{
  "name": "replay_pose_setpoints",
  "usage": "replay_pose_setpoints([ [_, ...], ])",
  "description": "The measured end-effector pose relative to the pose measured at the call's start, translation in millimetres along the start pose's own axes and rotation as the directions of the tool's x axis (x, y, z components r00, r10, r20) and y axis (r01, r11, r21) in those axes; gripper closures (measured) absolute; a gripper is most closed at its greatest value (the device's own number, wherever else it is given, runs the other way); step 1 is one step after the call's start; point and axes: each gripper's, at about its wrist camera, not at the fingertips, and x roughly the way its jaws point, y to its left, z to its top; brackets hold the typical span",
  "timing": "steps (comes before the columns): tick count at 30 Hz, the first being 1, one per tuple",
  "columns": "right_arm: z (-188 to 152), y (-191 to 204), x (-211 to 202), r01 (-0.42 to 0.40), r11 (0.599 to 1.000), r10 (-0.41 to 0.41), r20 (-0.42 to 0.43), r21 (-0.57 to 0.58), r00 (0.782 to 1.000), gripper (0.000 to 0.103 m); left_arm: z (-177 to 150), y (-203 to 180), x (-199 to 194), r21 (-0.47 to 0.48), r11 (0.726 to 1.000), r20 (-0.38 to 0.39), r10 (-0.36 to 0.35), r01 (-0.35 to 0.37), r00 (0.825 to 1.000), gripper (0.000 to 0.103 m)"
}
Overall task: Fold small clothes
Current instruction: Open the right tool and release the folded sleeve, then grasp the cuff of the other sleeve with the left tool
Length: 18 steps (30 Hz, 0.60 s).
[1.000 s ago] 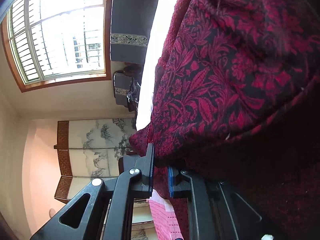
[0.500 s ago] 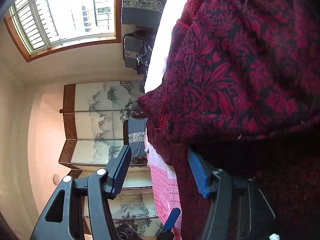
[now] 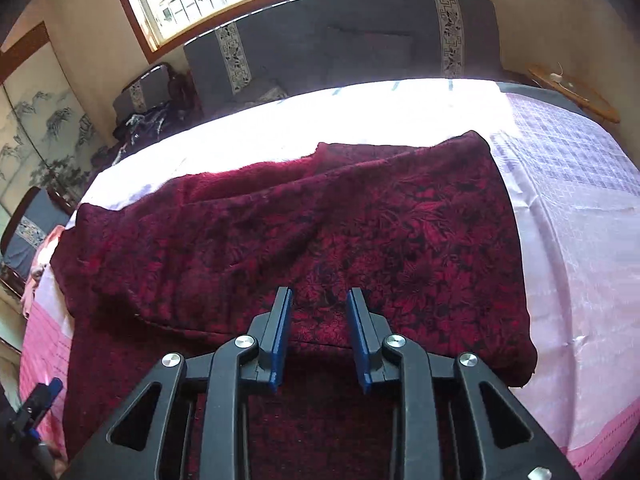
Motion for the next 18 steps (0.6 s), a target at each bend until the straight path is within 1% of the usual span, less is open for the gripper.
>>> replay_pose_setpoints([
  [1, -2, -1, -3, -0.003, 1.0, 0.003, 0.028, -0.009, 1.0, 0.08, 8, 5, -9, -0.006, 1.0, 0.015, -0.005, 0.005, 1.0, 0.0],
  [3, -2, -4, -3, -0.01, 1.0, 0.01, 0.032, -0.001, 0.999, 0.079, 29, 21, -23, -0.027, 0.999, 0.043, -0.039, 0.04, 0.998, 0.0],
  [4, -3, -8, -3, -0.025, 1.0, 0.024, 0.039, 0.012, 0.999, 0.077, 42, 31, -27, -0.036, 0.998, 0.043, -0.049, 0.05, 0.998, 0.0],
  [5, -5, -7, -2, -0.041, 0.999, 0.039, 0.055, 0.023, 0.998, 0.075, 57, 43, -29, -0.041, 0.998, 0.032, -0.04, 0.041, 0.999, 0.0],
  [7, -9, -8, -4, -0.055, 0.998, 0.053, 0.081, 0.023, 0.995, 0.071, 89, 72, -28, -0.066, 0.998, -0.002, -0.012, 0.011, 1.0, 0.0],
  [8, -10, 2, -4, -0.053, 0.998, 0.051, 0.088, 0.014, 0.995, 0.068, 104, 90, -26, -0.095, 0.995, -0.014, -0.021, 0.019, 1.0, 0.0],
  [9, -10, 4, -4, -0.057, 0.998, 0.057, 0.089, 0.004, 0.994, 0.062, 118, 110, -23, -0.127, 0.992, -0.028, -0.022, 0.019, 0.999, 0.0],
  [10, -9, 6, -4, -0.065, 0.998, 0.065, 0.087, -0.007, 0.994, 0.059, 131, 127, -16, -0.156, 0.988, -0.056, -0.028, 0.019, 0.998, 0.0],
  [11, -8, 13, -6, -0.068, 0.998, 0.069, 0.086, -0.016, 0.994, 0.053, 142, 144, -5, -0.188, 0.982, -0.103, -0.041, 0.021, 0.994, 0.001],
  [12, -8, 15, -6, -0.065, 0.998, 0.067, 0.084, -0.024, 0.994, 0.051, 153, 162, 5, -0.228, 0.974, -0.138, -0.035, 0.003, 0.99, 0.005],
  [13, -8, 16, -6, -0.059, 0.998, 0.062, 0.084, -0.03, 0.995, 0.05, 160, 177, 12, -0.265, 0.964, -0.152, -0.027, -0.014, 0.988, 0.006],
  [14, -8, 18, -6, -0.057, 0.998, 0.06, 0.084, -0.034, 0.995, 0.049, 168, 193, 19, -0.3, 0.954, -0.165, -0.029, -0.022, 0.986, 0.01],
  [15, -8, 18, -7, -0.059, 0.998, 0.062, 0.085, -0.035, 0.995, 0.048, 176, 206, 27, -0.332, 0.943, -0.182, -0.039, -0.025, 0.983, 0.021],
  [16, -8, 18, -7, -0.062, 0.998, 0.065, 0.085, -0.033, 0.994, 0.048, 182, 218, 35, -0.363, 0.931, -0.198, -0.04, -0.035, 0.979, 0.028],
  [17, -9, 18, -8, -0.066, 0.997, 0.068, 0.087, -0.029, 0.994, 0.048, 187, 230, 42, -0.394, 0.918, -0.213, -0.04, -0.048, 0.976, 0.04],
  [18, -9, 17, -9, -0.071, 0.997, 0.073, 0.088, -0.025, 0.993, 0.048, 192, 240, 48, -0.421, 0.906, -0.214, -0.051, -0.045, 0.976, 0.05],
])
